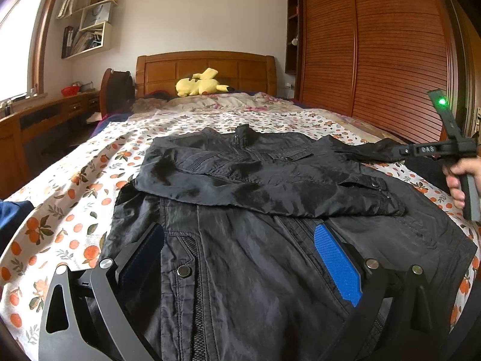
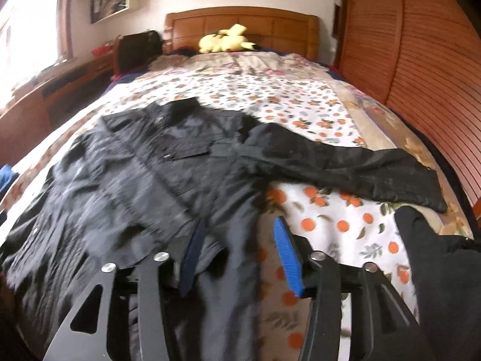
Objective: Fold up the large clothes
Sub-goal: 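Move the right tool to the other sleeve cuff and grasp it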
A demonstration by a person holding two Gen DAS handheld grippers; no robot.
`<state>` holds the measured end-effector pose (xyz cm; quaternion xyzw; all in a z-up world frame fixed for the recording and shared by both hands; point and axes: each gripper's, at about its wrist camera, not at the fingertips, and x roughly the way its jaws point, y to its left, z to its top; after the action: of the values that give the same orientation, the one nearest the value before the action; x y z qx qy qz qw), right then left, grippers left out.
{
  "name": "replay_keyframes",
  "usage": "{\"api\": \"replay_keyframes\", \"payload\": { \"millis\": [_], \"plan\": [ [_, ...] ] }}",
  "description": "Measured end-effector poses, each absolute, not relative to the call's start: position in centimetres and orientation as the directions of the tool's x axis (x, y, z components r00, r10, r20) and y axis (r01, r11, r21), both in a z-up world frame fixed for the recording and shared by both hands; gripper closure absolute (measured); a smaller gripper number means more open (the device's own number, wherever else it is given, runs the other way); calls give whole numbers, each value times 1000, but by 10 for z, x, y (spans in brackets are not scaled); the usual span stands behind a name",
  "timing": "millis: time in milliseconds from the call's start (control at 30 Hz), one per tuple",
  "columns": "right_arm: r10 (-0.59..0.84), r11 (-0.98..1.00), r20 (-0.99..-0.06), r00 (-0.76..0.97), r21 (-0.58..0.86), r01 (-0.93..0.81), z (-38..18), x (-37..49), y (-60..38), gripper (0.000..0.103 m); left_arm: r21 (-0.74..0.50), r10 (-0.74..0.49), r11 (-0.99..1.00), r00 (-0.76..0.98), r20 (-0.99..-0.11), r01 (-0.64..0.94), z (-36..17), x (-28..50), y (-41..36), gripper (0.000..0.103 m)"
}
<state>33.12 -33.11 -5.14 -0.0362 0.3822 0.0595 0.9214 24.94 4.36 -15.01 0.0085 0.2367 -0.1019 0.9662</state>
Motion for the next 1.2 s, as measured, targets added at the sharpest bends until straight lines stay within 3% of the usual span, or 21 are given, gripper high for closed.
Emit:
{"api": "replay_keyframes", "payload": {
  "millis": [433, 667, 1200],
  "plan": [
    [28, 999, -747, 664, 42, 6, -68, 404, -380, 50, -32, -194, 979, 866, -460, 202, -151, 249, 43, 2],
    [21, 993, -772, 635, 87, 73, -89, 436, -396, 37, -31, -193, 979, 866, -461, 202, -151, 250, 43, 2],
    [54, 939, -813, 580, 239, 248, -125, 490, -437, 37, -33, -202, 977, 859, -471, 212, -153, 252, 39, 2]
  ]
}}
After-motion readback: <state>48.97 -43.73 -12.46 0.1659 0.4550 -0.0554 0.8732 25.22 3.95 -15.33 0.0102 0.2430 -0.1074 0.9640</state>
